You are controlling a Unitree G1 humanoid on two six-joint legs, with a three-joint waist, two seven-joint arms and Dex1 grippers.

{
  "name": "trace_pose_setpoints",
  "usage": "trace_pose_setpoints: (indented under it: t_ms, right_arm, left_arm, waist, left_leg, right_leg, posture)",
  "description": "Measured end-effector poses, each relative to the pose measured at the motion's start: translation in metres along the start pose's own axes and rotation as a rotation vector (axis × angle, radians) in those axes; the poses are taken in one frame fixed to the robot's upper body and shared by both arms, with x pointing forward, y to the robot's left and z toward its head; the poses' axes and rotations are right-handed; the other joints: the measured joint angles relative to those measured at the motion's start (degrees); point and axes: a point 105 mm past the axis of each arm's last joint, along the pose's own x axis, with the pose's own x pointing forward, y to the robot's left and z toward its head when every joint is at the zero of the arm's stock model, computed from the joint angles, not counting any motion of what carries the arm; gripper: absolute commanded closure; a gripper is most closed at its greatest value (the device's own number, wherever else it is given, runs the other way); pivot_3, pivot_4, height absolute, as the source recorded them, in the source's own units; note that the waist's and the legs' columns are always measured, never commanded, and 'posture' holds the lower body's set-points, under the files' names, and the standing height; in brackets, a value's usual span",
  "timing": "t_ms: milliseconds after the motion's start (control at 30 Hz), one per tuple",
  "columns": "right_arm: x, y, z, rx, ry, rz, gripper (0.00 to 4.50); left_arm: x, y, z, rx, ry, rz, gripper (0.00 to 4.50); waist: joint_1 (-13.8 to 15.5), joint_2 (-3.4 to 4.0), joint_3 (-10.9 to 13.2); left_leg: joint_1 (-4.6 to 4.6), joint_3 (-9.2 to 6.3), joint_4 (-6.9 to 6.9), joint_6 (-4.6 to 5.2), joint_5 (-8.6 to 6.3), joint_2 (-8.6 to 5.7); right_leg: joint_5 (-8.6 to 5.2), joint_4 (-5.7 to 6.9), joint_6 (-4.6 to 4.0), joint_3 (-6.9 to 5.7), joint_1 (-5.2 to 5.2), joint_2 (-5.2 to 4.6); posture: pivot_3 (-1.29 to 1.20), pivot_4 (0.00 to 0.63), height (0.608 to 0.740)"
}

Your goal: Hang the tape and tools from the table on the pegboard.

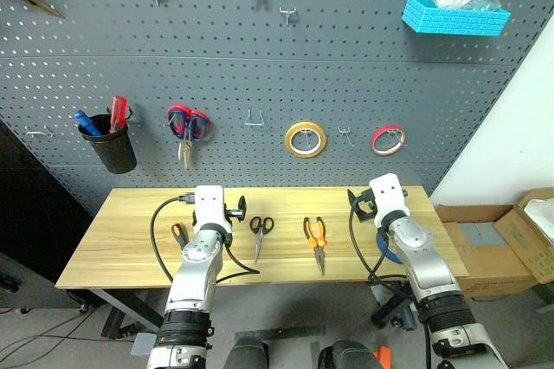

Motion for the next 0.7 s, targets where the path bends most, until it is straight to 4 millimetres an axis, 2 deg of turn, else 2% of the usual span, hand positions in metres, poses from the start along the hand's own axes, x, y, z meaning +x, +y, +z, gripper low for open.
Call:
trace_pose_setpoints:
  t_ms: [700]
  right_arm:
    - [0.0,-0.0002,-0.0001,-0.001,0.0,0.0,0.0]
  left_arm:
    - [0.0005,0.0007,0.0015,-0.007,-0.004,0.01,0.03]
  waist:
    - [0.0,0.0,0.0]
  left_leg:
    - [0.0,0.0,0.0,-0.01,0.0,0.0]
  right_leg:
    - [0.0,0.0,0.0,0.0,0.0,0.0]
  posture:
    - [0.14,0.0,0.74]
